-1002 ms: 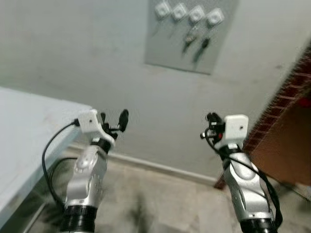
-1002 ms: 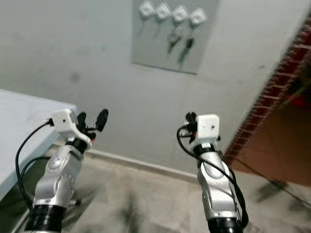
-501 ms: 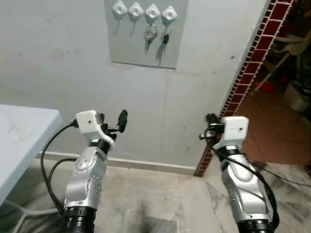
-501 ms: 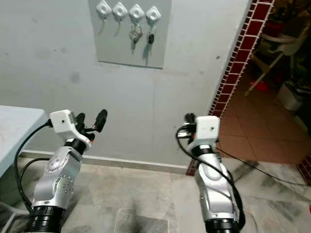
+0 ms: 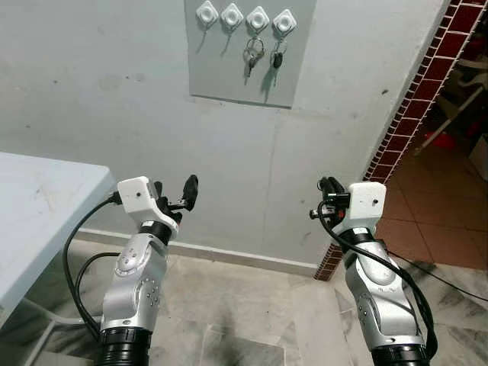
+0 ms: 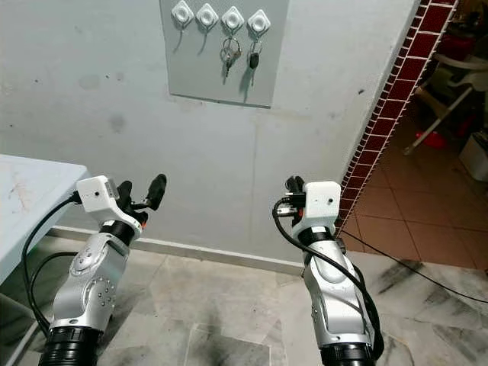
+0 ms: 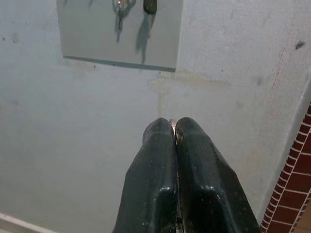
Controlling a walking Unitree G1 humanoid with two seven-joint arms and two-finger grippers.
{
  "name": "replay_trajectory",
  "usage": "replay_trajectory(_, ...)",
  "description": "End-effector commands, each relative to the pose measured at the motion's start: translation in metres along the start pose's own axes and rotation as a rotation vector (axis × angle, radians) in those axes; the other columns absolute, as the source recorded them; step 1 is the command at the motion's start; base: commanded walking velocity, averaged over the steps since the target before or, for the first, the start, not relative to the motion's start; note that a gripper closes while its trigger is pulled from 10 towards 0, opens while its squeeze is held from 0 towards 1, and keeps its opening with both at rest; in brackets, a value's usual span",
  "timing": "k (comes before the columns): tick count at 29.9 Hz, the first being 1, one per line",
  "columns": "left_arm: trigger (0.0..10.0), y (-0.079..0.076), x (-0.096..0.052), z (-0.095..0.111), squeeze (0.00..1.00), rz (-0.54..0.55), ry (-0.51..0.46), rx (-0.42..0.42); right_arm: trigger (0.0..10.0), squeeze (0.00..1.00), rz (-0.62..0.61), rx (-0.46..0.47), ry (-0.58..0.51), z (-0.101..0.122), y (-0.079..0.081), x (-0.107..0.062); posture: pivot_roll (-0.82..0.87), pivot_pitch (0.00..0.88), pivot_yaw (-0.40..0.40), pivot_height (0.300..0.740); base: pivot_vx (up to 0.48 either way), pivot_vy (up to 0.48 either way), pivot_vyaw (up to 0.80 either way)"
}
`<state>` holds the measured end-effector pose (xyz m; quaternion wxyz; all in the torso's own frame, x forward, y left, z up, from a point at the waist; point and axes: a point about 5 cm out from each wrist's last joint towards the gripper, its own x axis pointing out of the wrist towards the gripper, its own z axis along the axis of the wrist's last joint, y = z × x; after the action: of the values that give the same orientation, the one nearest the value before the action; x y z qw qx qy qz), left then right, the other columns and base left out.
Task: Hang keys on a hook
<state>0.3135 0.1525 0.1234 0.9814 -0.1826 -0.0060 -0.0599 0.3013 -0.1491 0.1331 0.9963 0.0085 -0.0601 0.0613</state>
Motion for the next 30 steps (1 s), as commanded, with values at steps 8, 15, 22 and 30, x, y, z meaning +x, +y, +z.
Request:
replay_trajectory(8, 10.0, -0.0042, 0.0057, 0.0131, 0.0, -0.021, -0.039, 0.006, 10.0, 0.0, -0.009, -0.001, -0.04, 0.0089, -0.0008, 0.0013, 0.01, 0.007, -0.033, 0.74, 0.381, 0.0, 0.0)
replay_trajectory(15, 10.0, -0.0045, 0.0055, 0.0132, 0.0, -0.021, -0.039, 0.001, 10.0, 0.0, -0.009, -0.001, -0.038, 0.0089, -0.0004, 0.0009, 0.01, 0.007, -0.034, 0.74, 0.393, 0.0, 0.0)
replay_trajectory(22, 10.0, -0.0046, 0.0047, 0.0125, 0.0, -0.019, -0.039, -0.004, 10.0, 0.0, -0.006, -0.001, -0.035, 0.008, -0.0002, -0.0004, 0.01, 0.008, -0.035, 0.74, 0.403, 0.0, 0.0)
replay_trajectory(30, 10.0, -0.005, 0.0046, 0.0128, 0.0, -0.021, -0.037, -0.004, 10.0, 0.0, -0.003, 0.001, -0.035, 0.008, 0.0014, -0.0006, 0.01, 0.006, -0.034, 0.74, 0.4, 0.0, 0.0)
